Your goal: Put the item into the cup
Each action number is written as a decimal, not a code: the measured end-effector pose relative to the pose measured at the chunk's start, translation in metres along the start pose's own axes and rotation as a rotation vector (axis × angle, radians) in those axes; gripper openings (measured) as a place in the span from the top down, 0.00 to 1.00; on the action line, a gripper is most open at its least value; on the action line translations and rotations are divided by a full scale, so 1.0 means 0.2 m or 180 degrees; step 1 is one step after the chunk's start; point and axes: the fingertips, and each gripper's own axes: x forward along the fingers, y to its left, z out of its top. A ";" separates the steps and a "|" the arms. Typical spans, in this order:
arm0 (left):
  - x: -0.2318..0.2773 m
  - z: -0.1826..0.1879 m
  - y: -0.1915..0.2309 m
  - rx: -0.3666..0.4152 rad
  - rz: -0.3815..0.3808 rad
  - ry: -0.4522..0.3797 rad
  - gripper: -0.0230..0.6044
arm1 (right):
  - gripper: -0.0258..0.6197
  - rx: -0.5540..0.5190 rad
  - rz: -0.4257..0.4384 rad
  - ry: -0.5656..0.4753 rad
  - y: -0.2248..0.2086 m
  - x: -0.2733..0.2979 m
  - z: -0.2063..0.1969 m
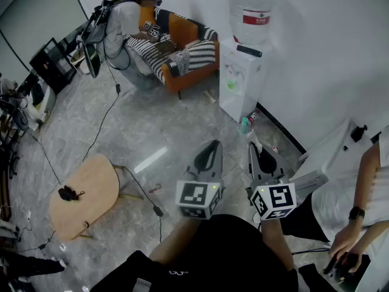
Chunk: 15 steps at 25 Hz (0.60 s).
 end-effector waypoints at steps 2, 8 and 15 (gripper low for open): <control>0.00 0.01 -0.02 0.0019 -0.0026 -0.0016 0.92 | 0.91 -0.0003 0.0009 0.0008 0.00 0.00 0.00; 0.01 -0.03 -0.05 0.0020 -0.0026 0.0048 0.92 | 0.91 0.0016 0.0024 -0.0020 -0.03 -0.02 -0.01; 0.06 -0.07 -0.14 0.0037 -0.0048 0.0134 0.92 | 0.91 0.0118 -0.0016 -0.0003 -0.14 -0.09 -0.04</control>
